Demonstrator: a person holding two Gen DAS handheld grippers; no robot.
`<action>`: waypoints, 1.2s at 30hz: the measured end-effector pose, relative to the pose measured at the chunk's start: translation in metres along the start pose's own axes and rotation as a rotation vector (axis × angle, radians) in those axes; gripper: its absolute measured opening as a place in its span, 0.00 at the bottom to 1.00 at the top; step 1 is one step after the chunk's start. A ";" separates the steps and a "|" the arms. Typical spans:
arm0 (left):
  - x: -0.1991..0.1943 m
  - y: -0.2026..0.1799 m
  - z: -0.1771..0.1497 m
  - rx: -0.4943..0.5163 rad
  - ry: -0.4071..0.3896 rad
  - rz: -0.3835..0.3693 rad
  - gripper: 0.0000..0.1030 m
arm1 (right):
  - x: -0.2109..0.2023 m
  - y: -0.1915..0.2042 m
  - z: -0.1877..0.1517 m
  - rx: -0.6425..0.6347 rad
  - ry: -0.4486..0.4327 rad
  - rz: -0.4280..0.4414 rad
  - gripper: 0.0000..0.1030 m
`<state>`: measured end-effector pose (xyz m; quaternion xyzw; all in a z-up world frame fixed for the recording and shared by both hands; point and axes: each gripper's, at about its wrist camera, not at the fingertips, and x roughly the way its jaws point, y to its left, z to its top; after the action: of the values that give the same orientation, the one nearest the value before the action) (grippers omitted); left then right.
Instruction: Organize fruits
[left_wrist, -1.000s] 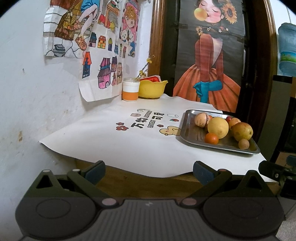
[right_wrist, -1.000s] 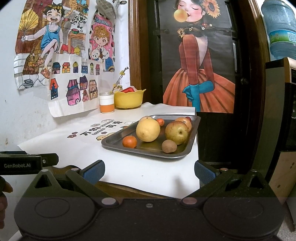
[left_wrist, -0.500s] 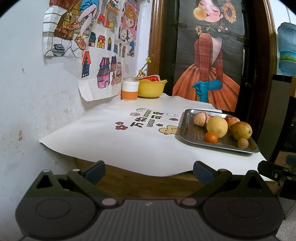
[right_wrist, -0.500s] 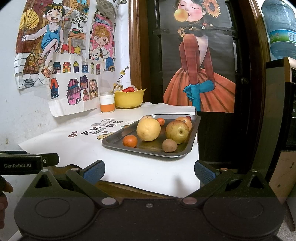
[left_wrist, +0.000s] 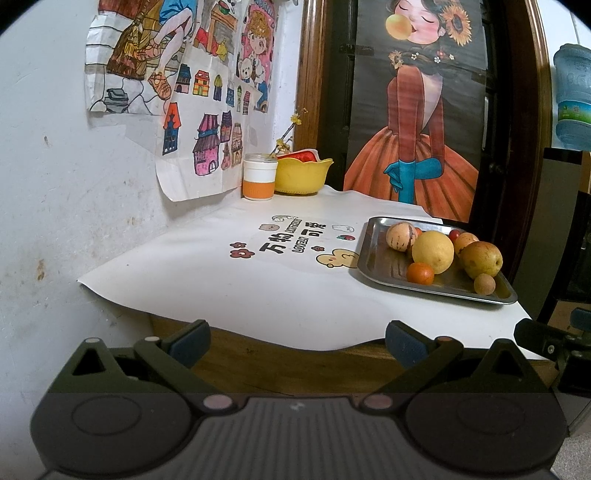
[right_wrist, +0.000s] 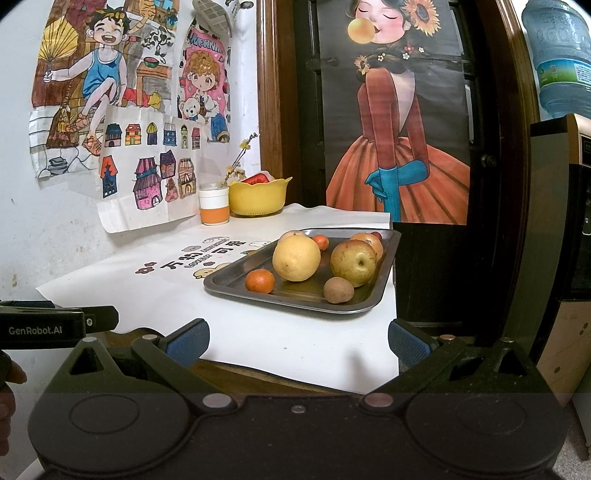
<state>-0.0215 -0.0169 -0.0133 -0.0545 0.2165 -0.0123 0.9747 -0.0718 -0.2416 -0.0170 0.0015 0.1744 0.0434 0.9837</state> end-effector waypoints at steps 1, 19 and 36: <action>0.000 0.000 0.000 0.000 0.000 0.000 1.00 | 0.000 0.000 0.000 0.000 0.000 0.000 0.99; -0.001 -0.001 -0.001 0.001 -0.001 -0.006 1.00 | 0.000 0.001 0.000 0.000 0.000 0.000 0.99; -0.004 -0.007 -0.002 0.023 0.000 -0.022 1.00 | 0.000 0.002 0.000 0.000 0.001 -0.001 0.99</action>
<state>-0.0255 -0.0235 -0.0124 -0.0459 0.2159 -0.0255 0.9750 -0.0721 -0.2392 -0.0170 0.0015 0.1750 0.0426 0.9836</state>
